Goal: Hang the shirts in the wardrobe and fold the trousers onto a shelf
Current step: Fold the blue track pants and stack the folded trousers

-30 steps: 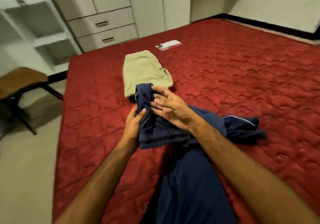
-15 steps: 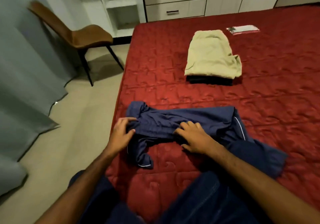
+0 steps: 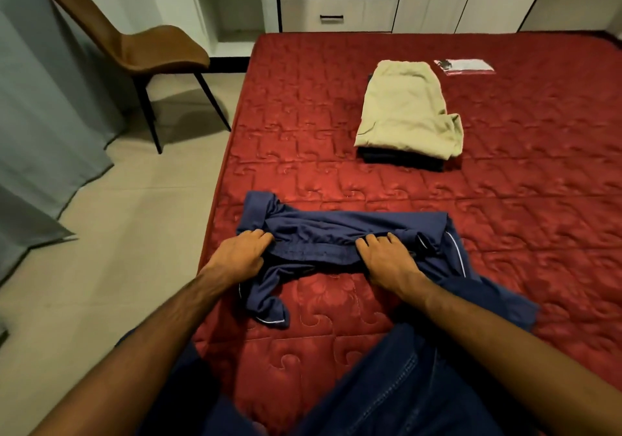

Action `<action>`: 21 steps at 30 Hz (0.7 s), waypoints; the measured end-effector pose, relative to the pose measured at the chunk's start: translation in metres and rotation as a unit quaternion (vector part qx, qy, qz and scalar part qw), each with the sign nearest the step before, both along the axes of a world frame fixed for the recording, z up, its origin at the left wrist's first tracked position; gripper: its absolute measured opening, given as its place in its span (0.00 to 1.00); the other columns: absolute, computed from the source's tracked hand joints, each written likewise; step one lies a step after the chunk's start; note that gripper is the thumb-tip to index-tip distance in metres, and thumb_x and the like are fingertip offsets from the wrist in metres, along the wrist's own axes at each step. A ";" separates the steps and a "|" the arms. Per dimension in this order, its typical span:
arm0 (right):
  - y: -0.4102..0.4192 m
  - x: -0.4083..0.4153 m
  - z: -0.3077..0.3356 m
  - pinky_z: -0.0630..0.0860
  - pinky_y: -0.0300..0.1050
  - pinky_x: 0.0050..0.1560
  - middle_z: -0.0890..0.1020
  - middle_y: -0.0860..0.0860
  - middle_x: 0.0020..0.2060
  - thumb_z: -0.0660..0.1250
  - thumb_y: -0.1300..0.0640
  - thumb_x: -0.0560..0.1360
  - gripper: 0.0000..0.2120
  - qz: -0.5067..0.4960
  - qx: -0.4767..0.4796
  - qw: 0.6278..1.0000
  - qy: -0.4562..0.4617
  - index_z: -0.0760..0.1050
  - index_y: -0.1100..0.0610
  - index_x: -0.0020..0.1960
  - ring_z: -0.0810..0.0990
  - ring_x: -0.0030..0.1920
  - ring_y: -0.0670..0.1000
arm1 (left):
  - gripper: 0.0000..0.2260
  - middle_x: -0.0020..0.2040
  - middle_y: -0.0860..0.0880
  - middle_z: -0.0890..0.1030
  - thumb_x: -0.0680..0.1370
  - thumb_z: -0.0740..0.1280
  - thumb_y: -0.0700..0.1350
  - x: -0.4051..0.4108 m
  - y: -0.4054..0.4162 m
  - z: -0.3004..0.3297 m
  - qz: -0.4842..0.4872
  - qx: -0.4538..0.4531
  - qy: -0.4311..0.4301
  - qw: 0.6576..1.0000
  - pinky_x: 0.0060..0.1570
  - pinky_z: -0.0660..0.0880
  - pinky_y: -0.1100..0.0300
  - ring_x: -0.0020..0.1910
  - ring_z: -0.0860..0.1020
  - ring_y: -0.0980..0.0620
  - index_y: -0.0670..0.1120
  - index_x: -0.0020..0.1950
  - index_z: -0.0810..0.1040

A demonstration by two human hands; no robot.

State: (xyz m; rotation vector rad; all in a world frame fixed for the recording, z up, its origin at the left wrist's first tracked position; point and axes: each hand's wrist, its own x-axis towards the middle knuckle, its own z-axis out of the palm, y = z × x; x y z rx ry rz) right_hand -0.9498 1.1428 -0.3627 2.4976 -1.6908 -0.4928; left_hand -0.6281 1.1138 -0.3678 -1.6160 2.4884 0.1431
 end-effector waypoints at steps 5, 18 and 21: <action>-0.035 -0.017 0.043 0.75 0.51 0.50 0.82 0.55 0.52 0.61 0.59 0.72 0.11 -0.156 0.018 0.966 -0.205 0.77 0.53 0.51 0.81 0.54 0.60 | 0.17 0.42 0.48 0.81 0.77 0.69 0.58 0.033 -0.026 0.030 0.071 0.141 0.295 0.942 0.44 0.74 0.51 0.43 0.79 0.48 0.44 0.49 0.78; -0.092 -0.043 0.221 0.79 0.47 0.48 0.81 0.60 0.49 0.74 0.68 0.68 0.19 -0.078 0.226 0.637 -0.733 0.75 0.68 0.58 0.81 0.47 0.55 | 0.09 0.53 0.42 0.85 0.78 0.70 0.42 0.043 -0.042 0.203 0.204 -0.017 0.726 0.657 0.55 0.79 0.52 0.51 0.82 0.45 0.41 0.58 0.81; -0.090 -0.049 0.276 0.81 0.46 0.50 0.80 0.62 0.54 0.70 0.74 0.65 0.26 -0.016 0.319 0.660 -0.680 0.73 0.67 0.63 0.80 0.53 0.58 | 0.04 0.44 0.53 0.86 0.80 0.68 0.43 0.041 -0.041 0.260 0.165 -0.123 0.737 0.643 0.48 0.80 0.60 0.46 0.82 0.54 0.46 0.53 0.81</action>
